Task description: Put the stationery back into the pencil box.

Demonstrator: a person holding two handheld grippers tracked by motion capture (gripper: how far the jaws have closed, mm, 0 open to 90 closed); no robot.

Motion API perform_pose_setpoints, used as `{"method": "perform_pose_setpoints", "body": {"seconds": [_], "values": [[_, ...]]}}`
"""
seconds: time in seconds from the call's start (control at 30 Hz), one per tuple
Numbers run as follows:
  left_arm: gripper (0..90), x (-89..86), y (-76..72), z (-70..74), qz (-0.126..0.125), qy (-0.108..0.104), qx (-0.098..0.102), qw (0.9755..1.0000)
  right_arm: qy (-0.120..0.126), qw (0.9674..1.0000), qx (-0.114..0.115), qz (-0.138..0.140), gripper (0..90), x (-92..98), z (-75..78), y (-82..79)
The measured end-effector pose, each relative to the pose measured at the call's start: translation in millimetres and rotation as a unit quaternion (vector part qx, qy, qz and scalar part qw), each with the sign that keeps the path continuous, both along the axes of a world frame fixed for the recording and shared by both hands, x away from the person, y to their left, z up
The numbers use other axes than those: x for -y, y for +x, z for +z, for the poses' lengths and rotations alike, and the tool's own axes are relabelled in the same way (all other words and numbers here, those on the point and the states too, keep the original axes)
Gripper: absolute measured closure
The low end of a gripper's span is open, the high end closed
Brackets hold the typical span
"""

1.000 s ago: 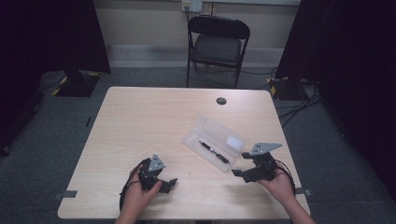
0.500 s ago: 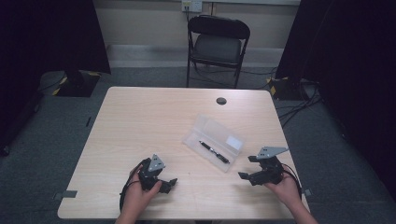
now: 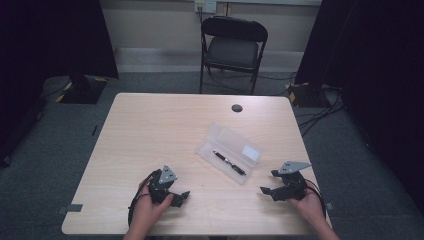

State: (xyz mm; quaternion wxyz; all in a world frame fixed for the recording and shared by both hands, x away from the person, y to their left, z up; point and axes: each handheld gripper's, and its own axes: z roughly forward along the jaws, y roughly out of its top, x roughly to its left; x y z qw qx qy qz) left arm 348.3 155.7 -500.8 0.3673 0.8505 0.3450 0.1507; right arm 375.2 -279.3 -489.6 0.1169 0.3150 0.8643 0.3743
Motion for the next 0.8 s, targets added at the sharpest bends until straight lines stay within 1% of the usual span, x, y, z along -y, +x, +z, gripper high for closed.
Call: {"method": "perform_pose_setpoints", "body": {"seconds": [0.03,0.07,0.13,0.17,0.2,0.37,0.43,0.8], "values": [[9.9,0.5,-0.1,-0.2,0.002,-0.002,-0.001,1.0,-0.005,1.0,0.004,0.002,16.3,1.2,-3.1,-0.2],[9.8,0.5,-0.1,-0.2,0.002,-0.002,-0.001,1.0,-0.005,1.0,0.004,0.002,16.3,1.2,-3.1,-0.2],[9.7,1.1,-0.1,-1.0,0.002,-0.008,-0.003,1.0,-0.012,0.9999,0.008,0.003,15.8,2.0,-5.4,-0.5],[9.7,1.1,-0.1,-1.0,0.002,-0.008,-0.003,1.0,-0.015,0.9998,0.009,0.003,15.5,2.3,-6.3,-0.8],[9.6,1.2,-0.1,-1.0,0.002,-0.008,-0.003,1.0,-0.015,0.9998,0.013,0.003,15.4,2.7,-7.1,-1.0],[9.6,1.3,0.0,-1.0,0.002,-0.008,-0.004,1.0,-0.005,0.9998,0.02,0.005,13.8,5.0,-10.0,-1.2],[9.0,1.7,0.4,-1.0,0.0,-0.007,-0.004,1.0,-0.006,0.9997,0.022,0.004,13.6,5.4,-10.1,-1.2],[7.0,2.9,1.3,-1.0,-0.004,-0.005,-0.006,1.0,-0.006,0.9998,0.022,0.001,13.6,5.6,-10.1,-1.7]]}}
